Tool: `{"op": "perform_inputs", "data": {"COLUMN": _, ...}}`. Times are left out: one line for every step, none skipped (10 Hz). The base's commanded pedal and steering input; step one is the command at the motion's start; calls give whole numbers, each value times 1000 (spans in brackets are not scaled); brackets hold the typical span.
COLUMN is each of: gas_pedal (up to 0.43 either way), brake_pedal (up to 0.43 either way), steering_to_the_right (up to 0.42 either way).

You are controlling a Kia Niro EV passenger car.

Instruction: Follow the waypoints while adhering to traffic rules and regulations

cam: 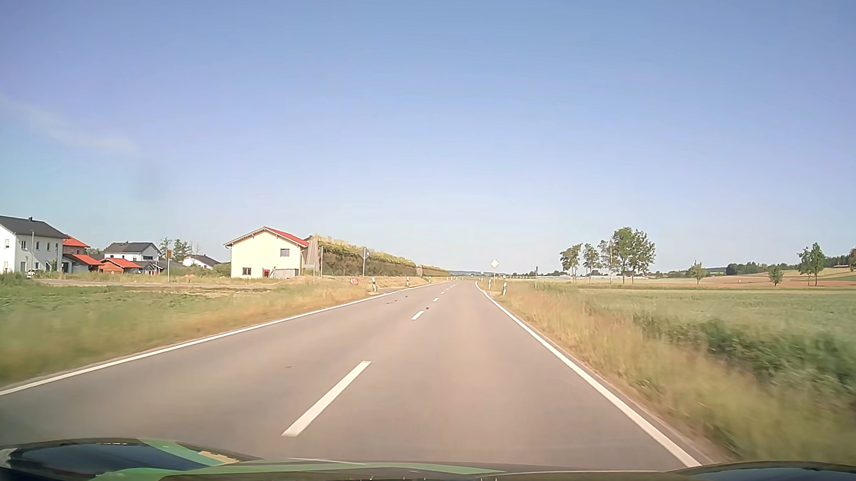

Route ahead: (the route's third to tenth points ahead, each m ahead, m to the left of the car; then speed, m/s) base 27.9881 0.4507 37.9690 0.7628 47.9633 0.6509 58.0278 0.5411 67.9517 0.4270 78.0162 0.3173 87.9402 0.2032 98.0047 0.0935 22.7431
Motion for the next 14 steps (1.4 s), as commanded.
{"op": "perform_inputs", "data": {"gas_pedal": 0, "brake_pedal": 0, "steering_to_the_right": 0}}
{"op": "perform_inputs", "data": {"gas_pedal": 47, "brake_pedal": 0, "steering_to_the_right": 1}}
{"op": "perform_inputs", "data": {"gas_pedal": 98, "brake_pedal": 0, "steering_to_the_right": 1}}
{"op": "perform_inputs", "data": {"gas_pedal": 130, "brake_pedal": 0, "steering_to_the_right": 0}}
{"op": "perform_inputs", "data": {"gas_pedal": 138, "brake_pedal": 0, "steering_to_the_right": 1}}
{"op": "perform_inputs", "data": {"gas_pedal": 169, "brake_pedal": 0, "steering_to_the_right": 1}}
{"op": "perform_inputs", "data": {"gas_pedal": 197, "brake_pedal": 0, "steering_to_the_right": 0}}
{"op": "perform_inputs", "data": {"gas_pedal": 209, "brake_pedal": 0, "steering_to_the_right": 1}}
{"op": "perform_inputs", "data": {"gas_pedal": 220, "brake_pedal": 0, "steering_to_the_right": 0}}
{"op": "perform_inputs", "data": {"gas_pedal": 228, "brake_pedal": 0, "steering_to_the_right": 1}}
{"op": "perform_inputs", "data": {"gas_pedal": 248, "brake_pedal": 0, "steering_to_the_right": 1}}
{"op": "perform_inputs", "data": {"gas_pedal": 260, "brake_pedal": 0, "steering_to_the_right": 0}}
{"op": "perform_inputs", "data": {"gas_pedal": 260, "brake_pedal": 0, "steering_to_the_right": 1}}
{"op": "perform_inputs", "data": {"gas_pedal": 260, "brake_pedal": 0, "steering_to_the_right": 1}}
